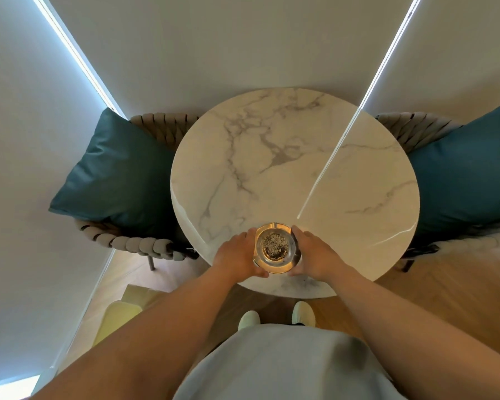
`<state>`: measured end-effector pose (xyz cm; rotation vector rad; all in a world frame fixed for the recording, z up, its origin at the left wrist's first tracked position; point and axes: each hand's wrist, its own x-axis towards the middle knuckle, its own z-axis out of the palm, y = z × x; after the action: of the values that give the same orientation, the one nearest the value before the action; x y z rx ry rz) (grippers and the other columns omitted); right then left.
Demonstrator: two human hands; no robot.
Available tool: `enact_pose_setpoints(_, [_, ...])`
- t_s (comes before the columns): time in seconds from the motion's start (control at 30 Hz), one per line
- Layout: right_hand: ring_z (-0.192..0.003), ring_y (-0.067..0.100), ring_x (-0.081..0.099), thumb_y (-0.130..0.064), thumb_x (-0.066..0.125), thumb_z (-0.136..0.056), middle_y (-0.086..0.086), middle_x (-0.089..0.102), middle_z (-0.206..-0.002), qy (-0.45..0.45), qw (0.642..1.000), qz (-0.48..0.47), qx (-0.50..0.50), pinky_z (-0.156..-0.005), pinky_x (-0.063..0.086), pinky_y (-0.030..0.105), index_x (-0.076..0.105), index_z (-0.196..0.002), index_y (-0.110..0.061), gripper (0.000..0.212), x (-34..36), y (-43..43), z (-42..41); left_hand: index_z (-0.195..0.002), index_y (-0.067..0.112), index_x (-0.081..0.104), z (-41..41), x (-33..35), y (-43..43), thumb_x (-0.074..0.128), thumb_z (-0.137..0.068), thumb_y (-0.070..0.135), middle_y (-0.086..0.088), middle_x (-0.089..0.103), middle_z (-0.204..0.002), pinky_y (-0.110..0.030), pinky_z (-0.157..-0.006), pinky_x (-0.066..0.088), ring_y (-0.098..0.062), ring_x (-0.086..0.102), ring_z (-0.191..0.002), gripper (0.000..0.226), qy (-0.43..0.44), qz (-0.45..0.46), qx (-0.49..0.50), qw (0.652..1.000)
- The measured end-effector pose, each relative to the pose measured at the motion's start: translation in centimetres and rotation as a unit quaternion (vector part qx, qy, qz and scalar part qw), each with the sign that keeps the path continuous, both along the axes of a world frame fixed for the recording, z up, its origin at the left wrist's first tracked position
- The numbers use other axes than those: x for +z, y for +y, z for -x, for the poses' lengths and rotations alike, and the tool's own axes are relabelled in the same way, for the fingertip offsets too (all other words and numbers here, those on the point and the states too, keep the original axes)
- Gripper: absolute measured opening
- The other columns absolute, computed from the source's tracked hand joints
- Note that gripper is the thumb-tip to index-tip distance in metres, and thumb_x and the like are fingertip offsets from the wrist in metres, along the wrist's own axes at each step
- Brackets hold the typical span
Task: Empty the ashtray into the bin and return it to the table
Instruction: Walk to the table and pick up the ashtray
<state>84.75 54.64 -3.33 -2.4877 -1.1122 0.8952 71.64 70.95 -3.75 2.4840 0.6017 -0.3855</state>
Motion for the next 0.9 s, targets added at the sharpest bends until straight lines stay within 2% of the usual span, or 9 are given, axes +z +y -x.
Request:
enact_pose_setpoints(0.27, [-0.111,0.028,0.054,-0.039,0.091,-0.063,0.011,0.056,-0.122,0.001,0.999,0.033,-0.003,-0.089,0.051,0.042,0.029,-0.146,-0.017,0.106,-0.9,-0.9,2.5,-0.133,0.025,0.036,2.1,-1.6,-0.5,0.088,-0.054,0.051,0.0,0.059,-0.124,-0.043,-0.089,0.05,-0.022,0.057,-0.111,0.097,0.005,0.019,-0.017,1.0])
enact_pose_setpoints(0.9, [-0.11,0.025,0.055,-0.038,0.092,-0.061,0.008,0.057,-0.122,0.009,0.999,0.025,-0.038,-0.088,0.052,0.039,0.03,-0.145,-0.018,0.107,-1.1,-0.3,4.3,-0.135,0.024,0.035,2.9,-2.2,0.8,0.087,-0.057,0.052,0.0,0.058,-0.127,-0.044,-0.091,0.051,-0.021,0.057,-0.113,0.099,0.012,0.021,-0.04,0.999])
